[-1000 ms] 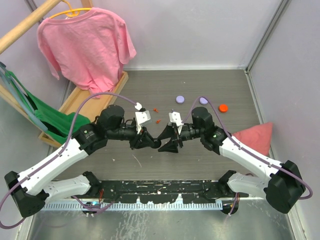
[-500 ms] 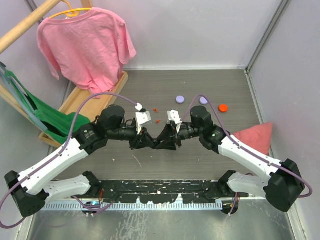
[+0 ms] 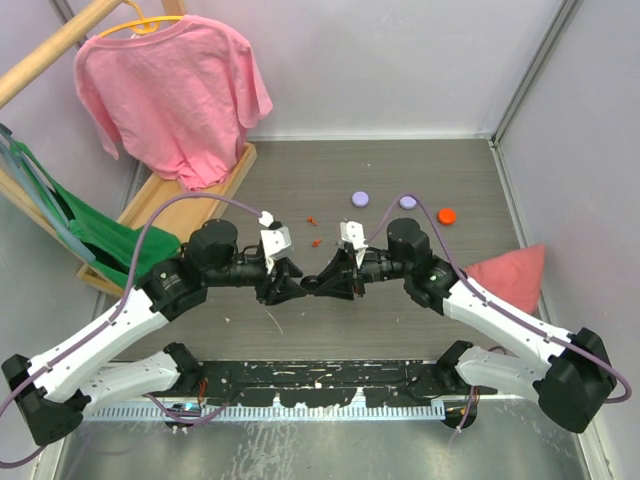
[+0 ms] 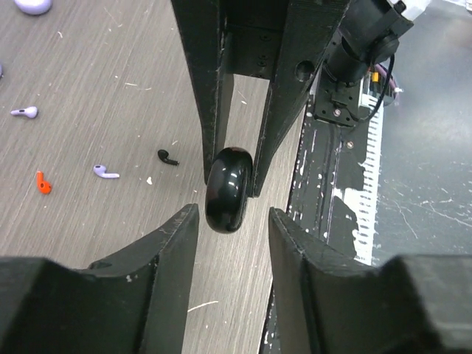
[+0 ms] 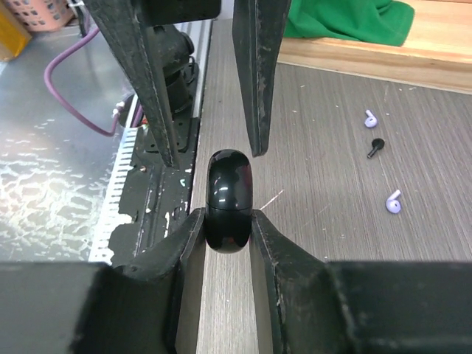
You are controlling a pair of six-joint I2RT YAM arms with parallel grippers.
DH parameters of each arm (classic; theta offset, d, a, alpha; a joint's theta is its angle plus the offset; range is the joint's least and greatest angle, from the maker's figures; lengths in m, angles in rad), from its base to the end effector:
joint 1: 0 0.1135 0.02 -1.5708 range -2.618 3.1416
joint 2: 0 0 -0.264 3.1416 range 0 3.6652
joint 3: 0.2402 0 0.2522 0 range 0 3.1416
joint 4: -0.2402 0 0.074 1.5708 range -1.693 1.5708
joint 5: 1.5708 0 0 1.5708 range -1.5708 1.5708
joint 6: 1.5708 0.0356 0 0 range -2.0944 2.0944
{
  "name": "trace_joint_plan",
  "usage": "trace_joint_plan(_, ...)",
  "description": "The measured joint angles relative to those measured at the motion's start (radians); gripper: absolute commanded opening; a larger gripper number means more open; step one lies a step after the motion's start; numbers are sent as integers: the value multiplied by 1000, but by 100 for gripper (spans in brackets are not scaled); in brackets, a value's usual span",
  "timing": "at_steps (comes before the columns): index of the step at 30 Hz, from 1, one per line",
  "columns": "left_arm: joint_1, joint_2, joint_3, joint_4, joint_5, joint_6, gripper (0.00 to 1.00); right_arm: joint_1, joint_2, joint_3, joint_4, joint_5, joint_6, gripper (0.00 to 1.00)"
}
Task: Insert the wireless bluetooth earbuds into the charging case
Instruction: Pick up the charging case at the center of the board, then open the charging case.
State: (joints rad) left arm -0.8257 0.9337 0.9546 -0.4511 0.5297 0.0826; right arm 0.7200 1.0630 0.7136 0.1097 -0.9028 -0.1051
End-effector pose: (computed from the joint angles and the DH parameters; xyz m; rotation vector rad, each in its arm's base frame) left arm 0.1236 -0.1605 0.3471 1.2198 1.6857 -0.9954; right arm 0.1587 0.1764 0.2939 -1.3263 1.3510 1.2379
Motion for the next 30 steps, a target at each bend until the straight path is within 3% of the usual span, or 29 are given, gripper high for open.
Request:
trace_joint_plan(10, 14, -10, -125, 191, -16, -61, 55, 0, -73, -100, 73, 92, 46, 1)
trace_joint_plan(30, 136, 41, -177, 379, 122, -202, 54, -2, -128, -214, 255, 111, 109, 1)
